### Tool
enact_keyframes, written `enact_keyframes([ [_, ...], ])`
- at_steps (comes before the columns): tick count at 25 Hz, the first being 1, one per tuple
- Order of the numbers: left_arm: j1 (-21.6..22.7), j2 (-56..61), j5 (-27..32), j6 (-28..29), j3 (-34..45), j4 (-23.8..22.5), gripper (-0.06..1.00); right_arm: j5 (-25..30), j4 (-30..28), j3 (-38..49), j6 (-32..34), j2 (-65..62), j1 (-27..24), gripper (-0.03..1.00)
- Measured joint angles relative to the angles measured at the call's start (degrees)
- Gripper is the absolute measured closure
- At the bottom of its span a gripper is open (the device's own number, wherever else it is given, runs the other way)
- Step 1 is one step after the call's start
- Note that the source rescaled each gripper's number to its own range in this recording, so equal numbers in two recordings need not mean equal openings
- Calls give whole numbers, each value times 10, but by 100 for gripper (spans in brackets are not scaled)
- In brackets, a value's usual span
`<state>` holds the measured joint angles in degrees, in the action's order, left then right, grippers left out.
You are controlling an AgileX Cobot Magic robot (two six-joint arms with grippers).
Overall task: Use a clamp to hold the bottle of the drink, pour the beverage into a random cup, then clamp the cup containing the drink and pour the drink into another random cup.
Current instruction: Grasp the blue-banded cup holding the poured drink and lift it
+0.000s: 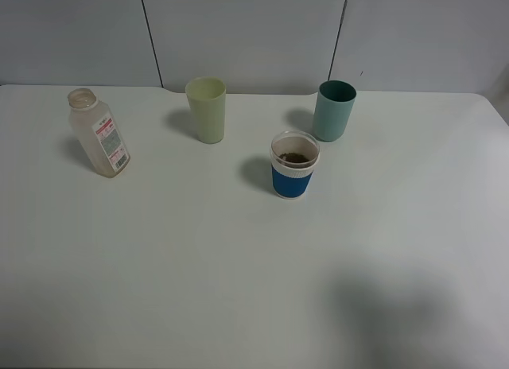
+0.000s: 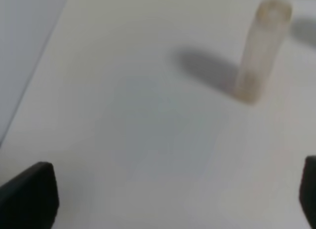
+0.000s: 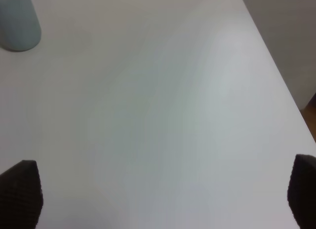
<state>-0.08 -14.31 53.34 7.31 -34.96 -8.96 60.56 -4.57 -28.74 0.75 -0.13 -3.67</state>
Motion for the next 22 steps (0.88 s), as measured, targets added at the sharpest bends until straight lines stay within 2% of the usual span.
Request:
enact_keyframes([
  [3,0,12,53,-15,0,15,-4,0,0,0,0,0,0,-3],
  [8,0,42,83,-19,10,36,-4,0,0,0,0,0,0,-3],
  [13,0,84,81,-19,56,53,-4,0,0,0,0,0,0,-3],
  [22,40,98,74,-21,59,57,-4,0,0,0,0,0,0,-3],
])
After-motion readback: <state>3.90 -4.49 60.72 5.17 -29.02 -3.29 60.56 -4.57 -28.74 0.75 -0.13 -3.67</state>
